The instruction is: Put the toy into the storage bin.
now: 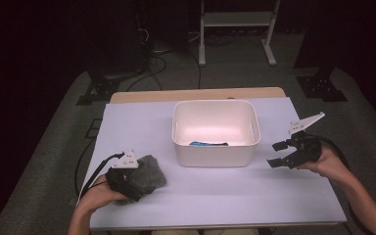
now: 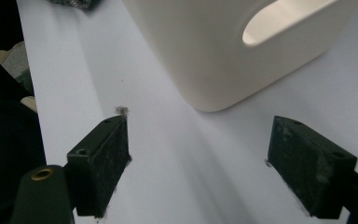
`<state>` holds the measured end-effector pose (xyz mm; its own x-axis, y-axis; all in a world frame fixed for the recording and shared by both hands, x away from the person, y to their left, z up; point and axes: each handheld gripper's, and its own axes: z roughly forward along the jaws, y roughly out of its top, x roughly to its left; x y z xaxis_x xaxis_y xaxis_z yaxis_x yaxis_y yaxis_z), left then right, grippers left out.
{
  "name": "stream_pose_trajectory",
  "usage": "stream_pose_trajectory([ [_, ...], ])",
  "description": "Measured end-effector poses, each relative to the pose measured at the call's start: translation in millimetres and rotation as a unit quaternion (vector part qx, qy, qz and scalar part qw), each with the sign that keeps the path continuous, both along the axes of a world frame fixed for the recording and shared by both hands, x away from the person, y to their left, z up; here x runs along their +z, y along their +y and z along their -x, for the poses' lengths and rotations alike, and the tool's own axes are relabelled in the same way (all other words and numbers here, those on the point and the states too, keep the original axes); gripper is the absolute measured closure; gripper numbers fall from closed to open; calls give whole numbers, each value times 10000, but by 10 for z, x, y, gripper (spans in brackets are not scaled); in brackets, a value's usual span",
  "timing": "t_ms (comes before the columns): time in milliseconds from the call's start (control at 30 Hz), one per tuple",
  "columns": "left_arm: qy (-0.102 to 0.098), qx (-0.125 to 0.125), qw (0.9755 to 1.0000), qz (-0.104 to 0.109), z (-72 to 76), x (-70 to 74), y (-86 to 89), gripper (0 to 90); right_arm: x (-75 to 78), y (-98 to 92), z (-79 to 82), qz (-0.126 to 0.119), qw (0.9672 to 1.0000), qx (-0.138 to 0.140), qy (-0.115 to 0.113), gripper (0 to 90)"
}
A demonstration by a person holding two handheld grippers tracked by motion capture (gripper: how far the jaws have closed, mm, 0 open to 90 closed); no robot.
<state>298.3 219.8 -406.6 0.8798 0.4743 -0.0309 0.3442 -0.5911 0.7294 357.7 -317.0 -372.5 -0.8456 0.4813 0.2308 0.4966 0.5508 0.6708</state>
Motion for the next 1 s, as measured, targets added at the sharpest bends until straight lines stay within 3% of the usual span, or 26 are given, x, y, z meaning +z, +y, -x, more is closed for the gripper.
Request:
stream_pose_trajectory([
  [300, 25, 8, 10000, -33, -1, -7, -12, 30, -204, -60, 40, -123, 9998, -107, 105, 181],
  [1000, -16, 27, 10000, -33, 10, -8, -46, 30, -448, -178, 172, -351, 9989, -294, 133, 178],
])
